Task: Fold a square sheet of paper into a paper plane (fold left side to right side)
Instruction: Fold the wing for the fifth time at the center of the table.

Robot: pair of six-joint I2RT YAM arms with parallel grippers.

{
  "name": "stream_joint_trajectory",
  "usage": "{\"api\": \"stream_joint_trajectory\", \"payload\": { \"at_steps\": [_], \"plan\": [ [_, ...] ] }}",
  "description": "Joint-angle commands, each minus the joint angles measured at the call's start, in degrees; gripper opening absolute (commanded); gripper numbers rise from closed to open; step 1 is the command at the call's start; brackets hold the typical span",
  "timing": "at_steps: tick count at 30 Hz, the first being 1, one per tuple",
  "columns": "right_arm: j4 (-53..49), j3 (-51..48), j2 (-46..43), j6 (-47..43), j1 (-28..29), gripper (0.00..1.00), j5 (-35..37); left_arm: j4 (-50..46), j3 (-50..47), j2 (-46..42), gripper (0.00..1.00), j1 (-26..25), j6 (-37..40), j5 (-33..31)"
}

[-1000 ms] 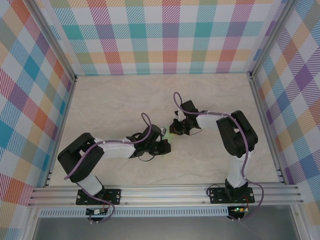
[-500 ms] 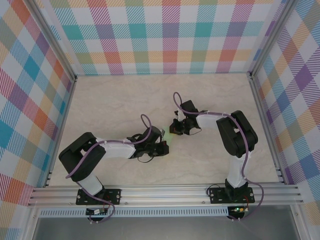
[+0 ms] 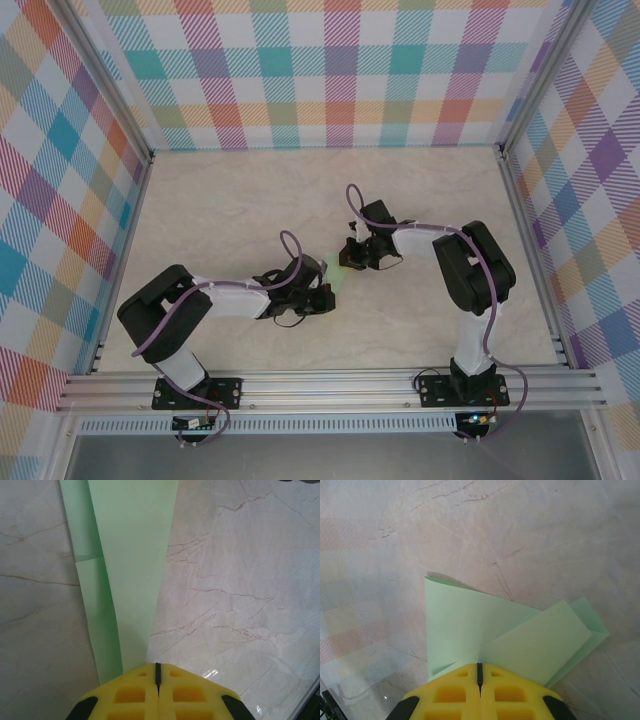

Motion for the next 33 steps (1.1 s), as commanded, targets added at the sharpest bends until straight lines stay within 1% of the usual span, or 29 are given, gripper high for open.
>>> {"api": "stream_joint_trajectory", "payload": {
  "at_steps": [1,9,17,24,29,33],
  "plan": [
    [-5.7,-0.3,2.7,-1.8,0.0,0.00,5.1,-1.3,-1.8,0.5,0.03,0.4,0.2,-0.9],
    [-7.6,0.6,3.2,-2.2,0.0,0.00,6.3,-0.8,-5.2,-1.2,0.02,0.5,-0.8,-1.4],
    [-9.8,1.8,4.6,-2.7,-0.1,0.00,7.7,1.5,-9.0,-3.7,0.01,1.8,-2.7,0.0],
    [-10.9,2.5,5.3,-2.8,-0.2,0.00,7.9,1.5,-13.0,-6.7,0.00,2.2,-3.2,0.6],
    [-10.8,2.6,5.2,-2.8,-0.2,0.00,7.4,1.2,-14.4,-10.1,0.00,2.5,-3.4,1.0],
    [-10.8,2.6,5.0,-2.8,-0.2,0.00,7.1,-0.4,-13.0,-14.4,0.00,5.1,-2.7,3.1]
  ]
}}
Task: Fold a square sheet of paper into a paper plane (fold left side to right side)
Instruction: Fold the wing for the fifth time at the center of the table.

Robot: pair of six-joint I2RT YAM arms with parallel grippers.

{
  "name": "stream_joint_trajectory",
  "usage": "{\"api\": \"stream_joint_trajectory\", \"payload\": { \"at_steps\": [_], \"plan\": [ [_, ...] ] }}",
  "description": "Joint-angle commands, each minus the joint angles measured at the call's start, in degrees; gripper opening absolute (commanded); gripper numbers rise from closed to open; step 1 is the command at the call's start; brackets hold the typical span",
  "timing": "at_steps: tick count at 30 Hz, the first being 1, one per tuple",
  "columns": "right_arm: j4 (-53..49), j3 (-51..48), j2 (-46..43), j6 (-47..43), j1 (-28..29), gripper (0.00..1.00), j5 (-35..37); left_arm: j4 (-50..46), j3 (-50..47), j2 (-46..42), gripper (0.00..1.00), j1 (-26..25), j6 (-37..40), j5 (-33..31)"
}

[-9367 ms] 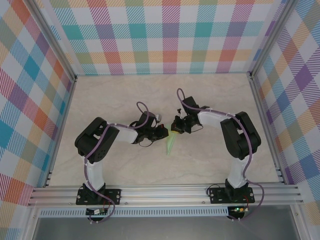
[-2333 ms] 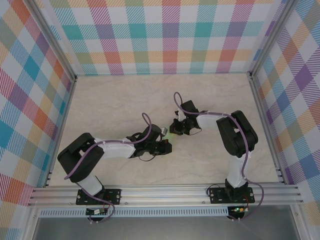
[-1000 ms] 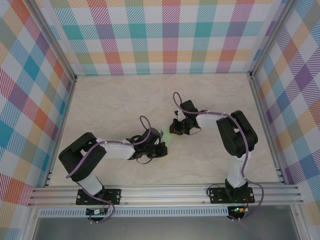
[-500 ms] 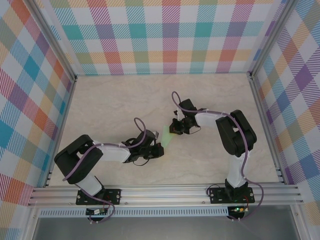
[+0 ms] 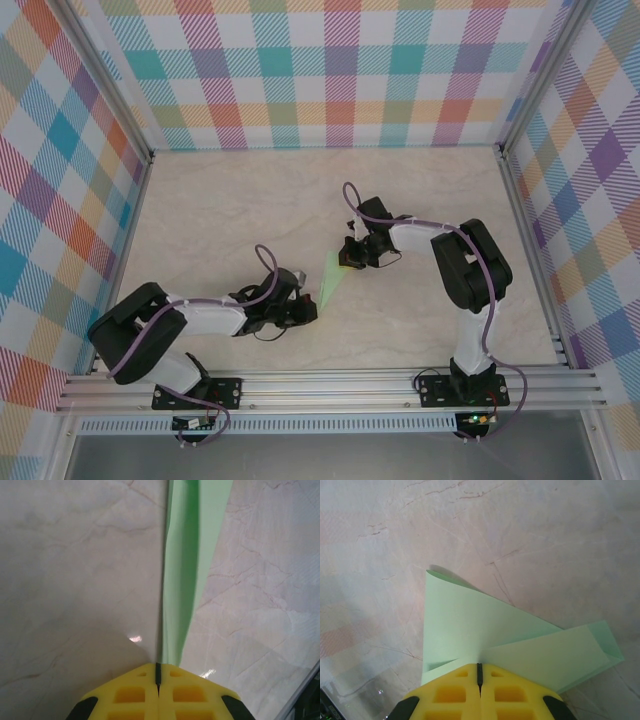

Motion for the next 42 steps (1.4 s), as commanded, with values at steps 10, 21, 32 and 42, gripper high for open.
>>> {"api": "stream_joint_trajectory", "payload": {
  "at_steps": [10,21,32,42],
  "plan": [
    [-5.3,-0.9,3.3,-1.3,-0.4,0.00,6.1,-0.5,10.0,1.9,0.00,3.3,2.7,10.7],
    [-6.3,-0.8,3.6,-1.5,-0.4,0.00,6.7,0.1,13.1,12.4,0.00,3.4,4.0,8.9],
    [-9.3,0.5,4.7,-2.2,-0.6,0.00,8.9,-1.1,5.9,12.5,0.00,4.3,4.0,7.3],
    [-10.0,1.3,5.7,-2.2,-1.3,0.00,8.3,-0.5,1.9,10.5,0.00,3.8,3.7,12.2]
  ]
}}
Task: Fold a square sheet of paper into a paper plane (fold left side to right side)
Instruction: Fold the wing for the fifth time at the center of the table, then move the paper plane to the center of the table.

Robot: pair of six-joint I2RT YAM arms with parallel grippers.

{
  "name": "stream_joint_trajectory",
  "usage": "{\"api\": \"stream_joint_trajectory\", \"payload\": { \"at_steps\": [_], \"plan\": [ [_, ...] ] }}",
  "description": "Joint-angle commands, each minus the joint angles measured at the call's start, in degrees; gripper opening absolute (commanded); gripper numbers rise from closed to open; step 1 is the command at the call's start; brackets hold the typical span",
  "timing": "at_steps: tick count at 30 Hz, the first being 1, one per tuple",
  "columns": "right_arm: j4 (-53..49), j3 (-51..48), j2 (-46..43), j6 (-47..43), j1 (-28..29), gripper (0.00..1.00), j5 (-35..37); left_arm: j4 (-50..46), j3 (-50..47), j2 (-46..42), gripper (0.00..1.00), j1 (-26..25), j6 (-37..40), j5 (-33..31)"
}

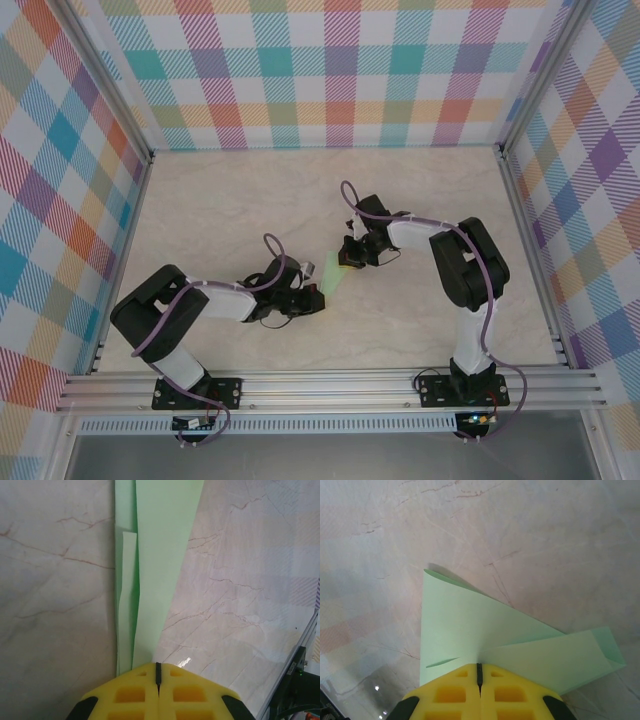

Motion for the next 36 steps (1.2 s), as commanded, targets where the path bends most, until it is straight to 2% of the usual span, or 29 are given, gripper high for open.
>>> {"api": "stream_joint_trajectory", "payload": {
  "at_steps": [1,9,16,20,23,25,28,31,33,36],
  "plan": [
    [-6.0,-1.5,4.4,-1.2,-1.3,0.00,8.0,-7.9,-3.4,-0.2,0.00,-0.1,0.4,2.9],
    [-5.3,-0.8,4.1,-1.8,-1.3,0.00,6.9,-10.8,-6.5,-6.0,0.00,-0.5,1.0,2.5],
    [-2.6,-0.3,0.8,-1.9,-1.3,0.02,3.9,-15.9,-3.1,-11.9,0.00,-0.3,1.4,0.1],
    [-4.1,0.8,-5.1,-2.7,-1.3,0.26,6.1,-21.7,1.4,-16.8,0.00,0.2,2.0,-5.4],
    [-6.9,1.0,-10.7,-2.6,-1.3,0.46,11.0,-29.6,5.8,-21.0,0.05,0.2,3.8,-15.7],
    [-9.2,0.3,-14.2,-1.4,-1.0,0.56,14.6,-34.5,8.3,-23.2,0.11,0.3,4.5,-23.8],
    [-12.9,-0.8,-17.7,1.6,0.7,0.68,19.8,-38.1,10.0,-25.7,0.18,0.2,3.5,-33.3],
    [-13.4,-2.4,-18.7,6.1,3.2,0.78,20.3,-38.3,10.3,-27.7,0.25,0.2,1.0,-39.0],
    [-12.2,-3.4,-18.4,9.0,5.6,0.82,19.8,-38.0,10.2,-28.8,0.30,0.2,-0.2,-41.1],
    [-10.1,-2.7,-15.9,12.3,9.1,0.83,18.5,-37.2,9.5,-30.0,0.33,0.2,-1.3,-42.1]
  ]
}}
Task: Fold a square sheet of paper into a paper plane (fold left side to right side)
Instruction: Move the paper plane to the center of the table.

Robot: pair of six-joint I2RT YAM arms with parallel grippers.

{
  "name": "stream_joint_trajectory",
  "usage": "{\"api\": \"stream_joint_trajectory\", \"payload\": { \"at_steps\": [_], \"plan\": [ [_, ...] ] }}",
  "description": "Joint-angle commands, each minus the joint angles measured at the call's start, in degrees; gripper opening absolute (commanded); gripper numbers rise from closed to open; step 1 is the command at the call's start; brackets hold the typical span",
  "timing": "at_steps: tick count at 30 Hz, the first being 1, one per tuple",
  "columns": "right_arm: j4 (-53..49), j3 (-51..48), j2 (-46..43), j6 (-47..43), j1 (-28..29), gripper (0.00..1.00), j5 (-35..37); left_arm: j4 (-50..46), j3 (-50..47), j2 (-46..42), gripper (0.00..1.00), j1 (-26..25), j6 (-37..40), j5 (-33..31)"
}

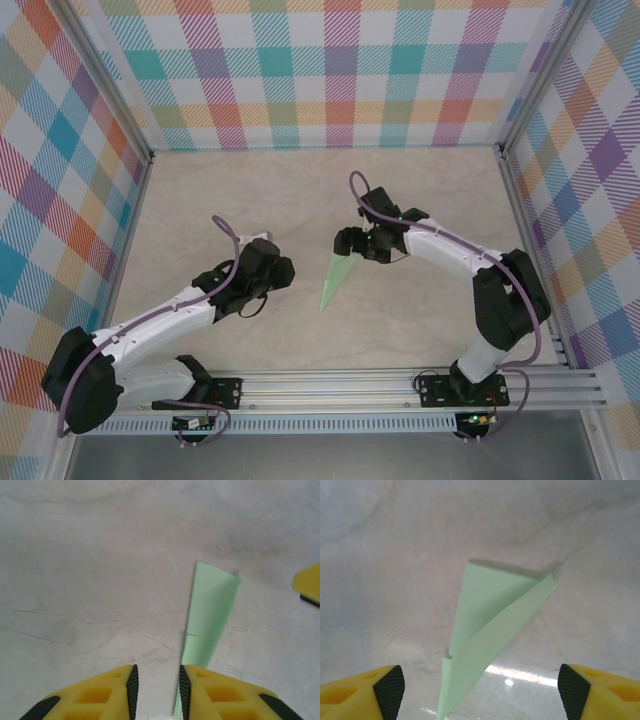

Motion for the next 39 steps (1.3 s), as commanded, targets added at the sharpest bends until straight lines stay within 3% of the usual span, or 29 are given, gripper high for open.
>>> {"api": "stream_joint_trajectory", "payload": {
  "at_steps": [1,4,8,12,14,21,27,30,34,37,39],
  "plan": [
    [-0.5,0.2,3.8,5.8,3.4,0.83,0.5,-1.5,-0.3,-1.9,0.34,0.4,-1.8,-5.6],
    [-2.3,2.6,7.3,7.3,5.5,0.78,2.3,-2.1,-1.0,-2.6,0.35,0.3,-2.2,-5.4],
    [-2.2,1.1,9.0,9.1,6.2,0.60,2.6,-3.0,-2.0,-4.9,0.36,0.3,-2.3,-5.9],
    [1.0,-0.6,5.9,7.9,6.3,0.13,0.1,-3.9,-2.4,-6.8,0.37,0.3,-2.2,-6.9],
    [1.9,-0.4,2.9,5.4,6.3,0.00,-1.1,-4.2,-2.6,-7.5,0.37,0.3,-2.3,-7.2],
    [11.3,-7.3,-6.7,-1.0,4.3,0.00,-15.1,-5.5,-2.4,-8.9,0.38,0.3,-2.3,-8.4],
    [18.2,-15.7,-2.4,-1.5,0.1,0.00,-21.2,-6.2,-2.5,-10.1,0.39,0.3,-2.3,-9.1],
    [17.4,-17.7,-0.5,-3.3,-3.7,0.11,-20.4,-6.7,-2.4,-10.4,0.39,0.3,-2.4,-9.0],
    [5.6,-14.4,-3.4,-7.7,-4.8,0.41,-10.0,-7.3,-2.1,-10.9,0.40,0.3,-2.0,-8.9],
    [-3.7,-11.0,-7.2,-8.7,-4.0,0.55,-2.7,-7.0,-1.9,-11.6,0.41,0.4,-1.1,-8.7],
    [-8.2,-9.4,-9.3,-8.6,-2.5,0.58,0.7,-6.3,-2.1,-12.2,0.47,0.3,-0.2,-8.3]
  ]
}}
